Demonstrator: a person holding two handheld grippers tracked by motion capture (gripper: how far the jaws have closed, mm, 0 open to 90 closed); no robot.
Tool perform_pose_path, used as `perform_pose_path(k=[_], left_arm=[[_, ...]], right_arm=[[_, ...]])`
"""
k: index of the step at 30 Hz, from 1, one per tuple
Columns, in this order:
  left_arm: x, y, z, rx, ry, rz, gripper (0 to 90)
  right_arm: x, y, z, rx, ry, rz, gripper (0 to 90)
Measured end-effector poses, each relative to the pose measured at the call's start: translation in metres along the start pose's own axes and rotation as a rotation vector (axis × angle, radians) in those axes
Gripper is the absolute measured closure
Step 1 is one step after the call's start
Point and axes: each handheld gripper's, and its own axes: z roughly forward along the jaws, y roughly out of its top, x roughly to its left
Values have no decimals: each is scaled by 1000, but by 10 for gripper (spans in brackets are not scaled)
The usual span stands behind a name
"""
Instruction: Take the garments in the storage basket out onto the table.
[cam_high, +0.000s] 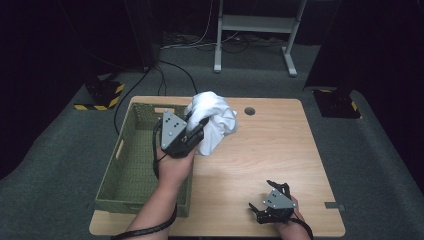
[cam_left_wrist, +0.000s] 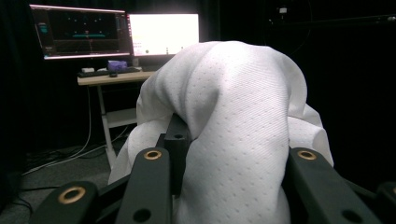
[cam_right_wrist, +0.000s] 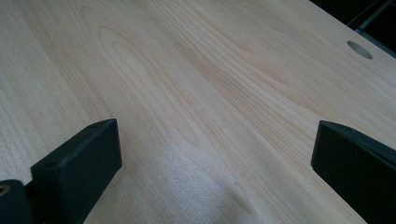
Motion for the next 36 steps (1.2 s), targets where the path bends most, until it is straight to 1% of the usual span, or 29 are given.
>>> perform_pose_path(k=[9,15,27,32,36], left_arm=[[-12,-3,14,16,-35,0,648],[-21,-8,25,33,-53,-3,648],[-36,-22,42,60,-80,-19,648],[-41,-29,49,80,-83,-24,648],[-45,-34,55,94,-83,-37,647]], right_arm=[[0,0,0,1,0,-2,15],[0,0,0,-2,0,-2,14],[0,0,-1,-6,3,-3,15],[0,0,-1,-7,4,-7,17],[0,0,-1,-9,5,-6,17]])
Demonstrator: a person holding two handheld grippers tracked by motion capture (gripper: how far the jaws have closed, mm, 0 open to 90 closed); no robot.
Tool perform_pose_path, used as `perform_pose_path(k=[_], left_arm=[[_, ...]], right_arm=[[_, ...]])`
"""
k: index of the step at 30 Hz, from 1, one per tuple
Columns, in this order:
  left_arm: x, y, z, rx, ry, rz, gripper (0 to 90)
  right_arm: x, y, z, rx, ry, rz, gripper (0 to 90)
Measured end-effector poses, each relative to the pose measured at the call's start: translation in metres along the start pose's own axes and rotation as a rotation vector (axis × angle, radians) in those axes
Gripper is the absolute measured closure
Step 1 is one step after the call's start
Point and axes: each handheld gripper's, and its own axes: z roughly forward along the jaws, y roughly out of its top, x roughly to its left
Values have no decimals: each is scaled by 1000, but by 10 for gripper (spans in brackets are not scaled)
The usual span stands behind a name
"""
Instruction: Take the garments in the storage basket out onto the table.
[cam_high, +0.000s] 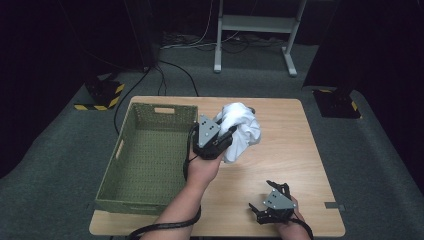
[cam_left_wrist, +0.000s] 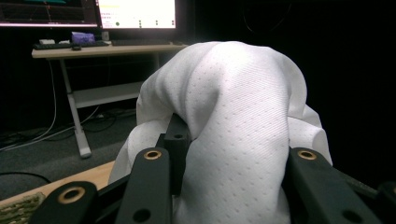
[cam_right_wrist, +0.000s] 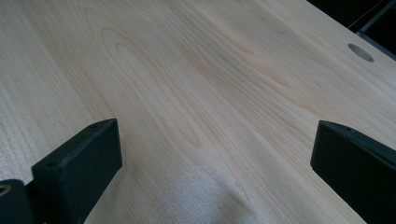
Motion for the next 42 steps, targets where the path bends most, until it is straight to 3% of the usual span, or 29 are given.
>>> perform_pose_path(k=[18,29,42], left_arm=[[-9,-27,25,89,-2,-25,646],[-7,-49,38,157,13,-54,646],[-7,-62,48,202,19,-70,645]], right_arm=[[0,0,-1,-7,3,-2,17],[0,0,-1,-10,6,-2,17],[0,0,-1,-11,6,-2,17]])
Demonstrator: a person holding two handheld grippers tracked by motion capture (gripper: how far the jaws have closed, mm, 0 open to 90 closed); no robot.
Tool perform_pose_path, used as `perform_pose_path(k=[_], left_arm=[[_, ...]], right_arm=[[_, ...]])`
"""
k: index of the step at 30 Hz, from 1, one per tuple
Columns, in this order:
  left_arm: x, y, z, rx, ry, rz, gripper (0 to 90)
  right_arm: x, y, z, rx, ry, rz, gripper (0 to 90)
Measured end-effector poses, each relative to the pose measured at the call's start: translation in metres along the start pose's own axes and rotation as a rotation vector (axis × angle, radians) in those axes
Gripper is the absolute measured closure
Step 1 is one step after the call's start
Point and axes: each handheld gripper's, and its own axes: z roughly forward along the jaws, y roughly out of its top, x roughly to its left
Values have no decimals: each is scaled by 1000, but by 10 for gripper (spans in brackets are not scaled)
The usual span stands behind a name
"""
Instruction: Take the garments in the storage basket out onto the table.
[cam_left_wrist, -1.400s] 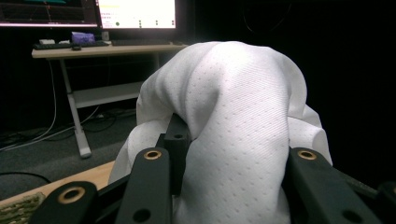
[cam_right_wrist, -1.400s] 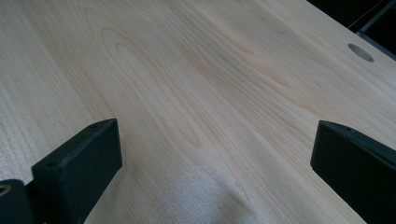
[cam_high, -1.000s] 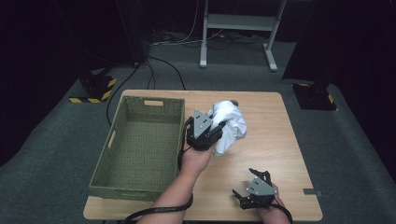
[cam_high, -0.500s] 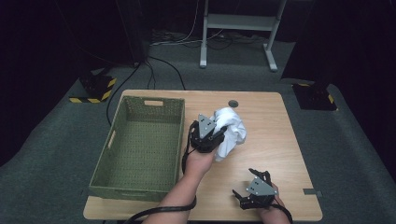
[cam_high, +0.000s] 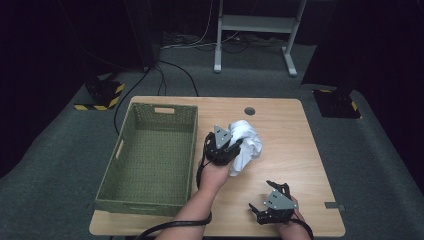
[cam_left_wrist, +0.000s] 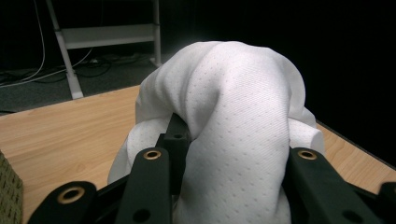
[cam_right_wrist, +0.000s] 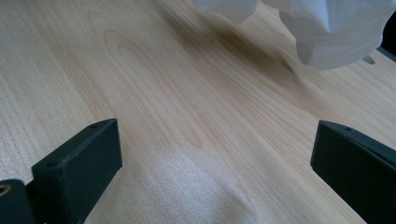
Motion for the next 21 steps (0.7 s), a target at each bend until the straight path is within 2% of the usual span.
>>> perform_pose_path(k=[21], left_arm=[[3,-17,22,76,4,-31,640]], right_arm=[[0,0,0,0,5,-3,17]])
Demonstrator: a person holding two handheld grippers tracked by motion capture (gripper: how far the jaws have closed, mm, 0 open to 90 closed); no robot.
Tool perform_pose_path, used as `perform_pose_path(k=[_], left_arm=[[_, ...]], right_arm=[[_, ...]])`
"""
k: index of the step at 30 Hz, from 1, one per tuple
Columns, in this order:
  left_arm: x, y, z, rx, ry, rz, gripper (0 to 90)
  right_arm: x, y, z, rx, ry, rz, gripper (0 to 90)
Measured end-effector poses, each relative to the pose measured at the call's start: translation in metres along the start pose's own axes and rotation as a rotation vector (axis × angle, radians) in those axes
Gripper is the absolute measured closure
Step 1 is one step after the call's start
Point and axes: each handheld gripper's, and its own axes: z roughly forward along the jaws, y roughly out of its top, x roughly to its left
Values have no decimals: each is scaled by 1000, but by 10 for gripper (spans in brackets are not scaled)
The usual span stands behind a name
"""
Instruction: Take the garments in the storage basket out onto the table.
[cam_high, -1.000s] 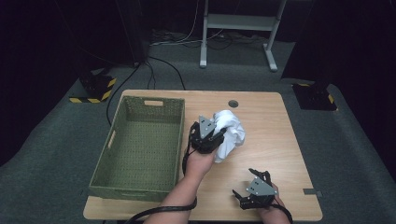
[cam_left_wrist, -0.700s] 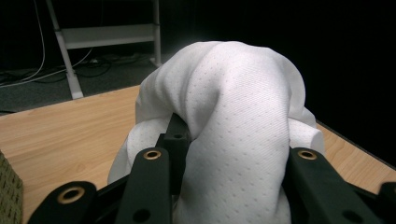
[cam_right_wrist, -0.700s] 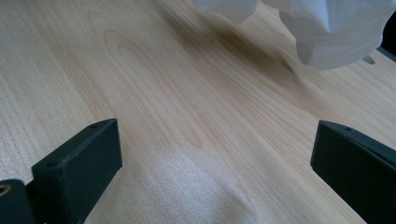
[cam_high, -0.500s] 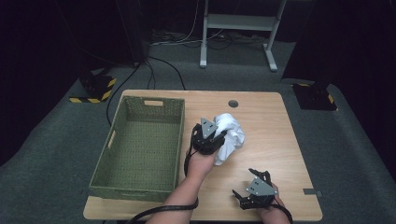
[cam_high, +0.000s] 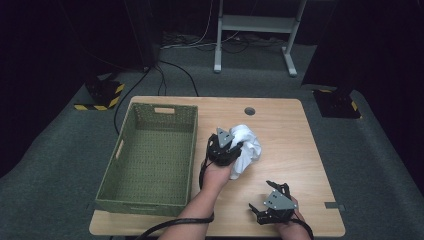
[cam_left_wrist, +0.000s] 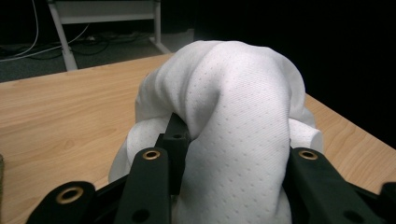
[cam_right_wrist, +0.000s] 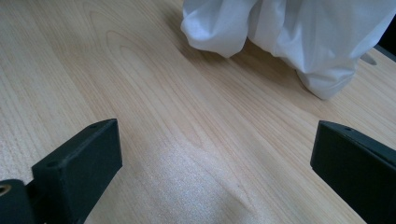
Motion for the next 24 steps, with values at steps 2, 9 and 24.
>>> perform_pose_path(k=[2,9,24], left_arm=[[0,-2,3,7,1,-4,639],[3,-9,12,36,9,-26,637],[12,-25,27,87,20,-74,626]], right_arm=[[0,0,0,0,0,0,17],[0,0,0,-1,2,0,17],[0,0,0,-1,2,-3,17]])
